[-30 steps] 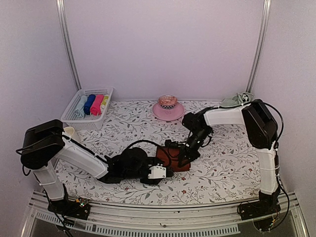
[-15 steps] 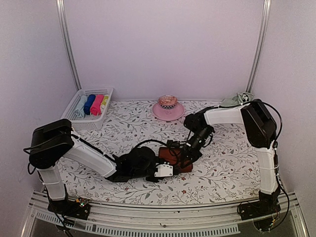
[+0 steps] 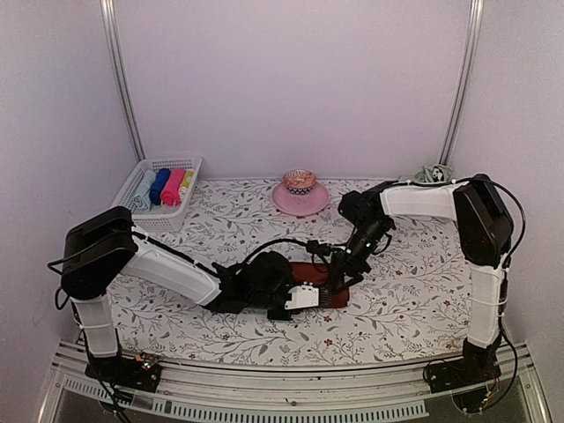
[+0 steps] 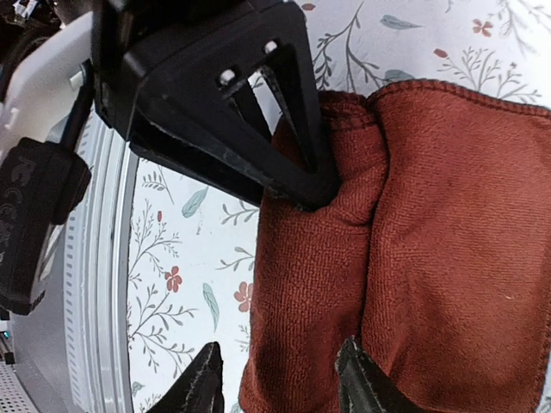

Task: Roll the towels
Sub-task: Roll the towel at the center of the board.

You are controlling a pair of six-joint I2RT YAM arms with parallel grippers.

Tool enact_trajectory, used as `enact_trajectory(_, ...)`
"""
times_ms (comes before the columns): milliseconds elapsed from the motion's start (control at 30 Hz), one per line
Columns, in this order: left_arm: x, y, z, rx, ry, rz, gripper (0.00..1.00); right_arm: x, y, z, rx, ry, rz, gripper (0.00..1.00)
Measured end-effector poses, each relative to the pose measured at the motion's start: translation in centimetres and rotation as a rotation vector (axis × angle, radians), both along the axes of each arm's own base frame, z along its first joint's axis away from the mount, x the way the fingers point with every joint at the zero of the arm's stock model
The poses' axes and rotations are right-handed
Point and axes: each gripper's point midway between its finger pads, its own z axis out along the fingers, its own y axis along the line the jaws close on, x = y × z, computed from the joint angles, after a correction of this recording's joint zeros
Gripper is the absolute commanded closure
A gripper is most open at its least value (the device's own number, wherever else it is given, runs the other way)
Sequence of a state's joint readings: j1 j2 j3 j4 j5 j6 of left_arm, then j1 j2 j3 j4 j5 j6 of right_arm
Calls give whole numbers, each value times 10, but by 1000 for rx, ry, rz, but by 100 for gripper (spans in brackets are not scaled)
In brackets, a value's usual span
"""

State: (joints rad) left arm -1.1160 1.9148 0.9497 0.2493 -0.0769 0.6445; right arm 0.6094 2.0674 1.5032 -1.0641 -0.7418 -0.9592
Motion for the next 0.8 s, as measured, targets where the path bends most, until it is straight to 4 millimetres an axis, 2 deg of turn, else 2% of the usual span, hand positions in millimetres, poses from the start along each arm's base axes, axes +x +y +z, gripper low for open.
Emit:
enact_trajectory(200,3,-7,3,5,93,17,68,13,-15,23,50,-160,-16,43)
enact_trajectory(333,10,-8,4,-3,184,44,67,9,-34,42,91,-323,0,40)
enact_trajectory(500,24,-12,3,-24,310,73,64,6,-43,61,154,-510,46,39)
enact_trajectory(800,38,-16,0,-35,485,108,61,-2,-52,33,165,-601,145,38)
